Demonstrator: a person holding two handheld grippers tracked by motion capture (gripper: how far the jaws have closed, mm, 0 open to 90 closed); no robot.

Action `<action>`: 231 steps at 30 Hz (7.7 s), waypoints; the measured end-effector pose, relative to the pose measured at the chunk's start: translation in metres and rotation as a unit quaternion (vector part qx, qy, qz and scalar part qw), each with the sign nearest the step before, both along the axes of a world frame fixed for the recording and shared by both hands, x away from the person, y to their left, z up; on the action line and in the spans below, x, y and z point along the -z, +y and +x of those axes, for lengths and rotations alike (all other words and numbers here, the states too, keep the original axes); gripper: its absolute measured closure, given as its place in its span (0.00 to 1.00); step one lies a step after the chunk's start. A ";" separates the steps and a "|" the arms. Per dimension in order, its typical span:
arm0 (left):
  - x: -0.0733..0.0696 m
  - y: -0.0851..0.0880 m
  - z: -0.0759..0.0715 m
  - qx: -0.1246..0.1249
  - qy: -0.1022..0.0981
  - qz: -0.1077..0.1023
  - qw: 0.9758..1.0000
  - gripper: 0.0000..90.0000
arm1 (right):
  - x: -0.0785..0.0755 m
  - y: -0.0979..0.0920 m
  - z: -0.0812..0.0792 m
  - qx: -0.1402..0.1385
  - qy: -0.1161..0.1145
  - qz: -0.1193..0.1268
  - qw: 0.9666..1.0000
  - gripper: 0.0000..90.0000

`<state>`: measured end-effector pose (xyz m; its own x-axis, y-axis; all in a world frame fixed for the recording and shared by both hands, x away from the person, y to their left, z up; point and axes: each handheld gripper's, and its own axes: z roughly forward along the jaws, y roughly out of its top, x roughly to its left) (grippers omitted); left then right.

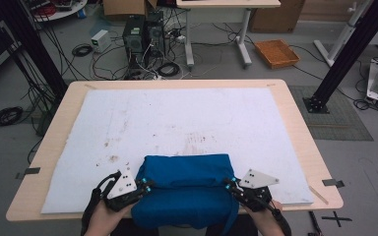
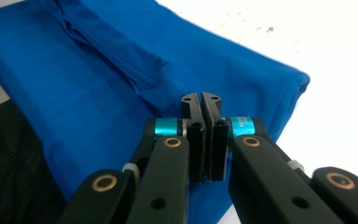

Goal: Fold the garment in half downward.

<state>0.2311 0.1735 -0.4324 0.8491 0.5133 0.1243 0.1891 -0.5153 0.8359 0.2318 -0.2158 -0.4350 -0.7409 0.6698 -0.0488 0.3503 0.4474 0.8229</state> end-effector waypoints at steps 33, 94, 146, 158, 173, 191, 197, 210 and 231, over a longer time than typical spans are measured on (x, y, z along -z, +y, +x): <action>0.013 0.024 0.083 -0.183 0.096 -0.056 0.977 0.72 | 0.005 -0.014 0.089 0.129 0.076 0.034 0.988 0.97; -0.007 0.017 0.185 -0.217 0.091 -0.049 0.971 0.64 | -0.012 -0.011 0.202 0.145 0.069 0.018 0.987 0.71; 0.013 0.016 0.122 -0.192 0.204 -0.094 0.955 0.61 | -0.007 -0.036 0.093 0.180 0.059 -0.019 0.982 0.70; 0.015 0.021 0.125 -0.198 0.247 -0.128 0.940 0.69 | 0.002 -0.013 0.118 0.162 0.133 0.072 0.975 0.66; 0.012 0.017 0.127 -0.197 0.221 -0.134 0.946 0.82 | 0.005 -0.011 0.111 0.135 0.138 0.028 0.981 0.81; 0.013 0.016 0.124 -0.195 0.225 -0.127 0.946 0.79 | -0.008 -0.042 0.042 0.127 0.087 -0.054 0.987 0.82; 0.013 0.015 0.125 -0.193 0.226 -0.125 0.947 0.78 | -0.014 -0.024 0.020 0.045 0.096 -0.011 0.994 0.75; 0.013 0.015 0.124 -0.191 0.230 -0.125 0.946 0.77 | 0.001 -0.022 0.007 0.006 0.135 -0.032 0.990 1.00; 0.013 0.016 0.125 -0.191 0.234 -0.133 0.944 0.76 | -0.019 -0.059 0.021 0.070 0.119 0.033 0.990 0.84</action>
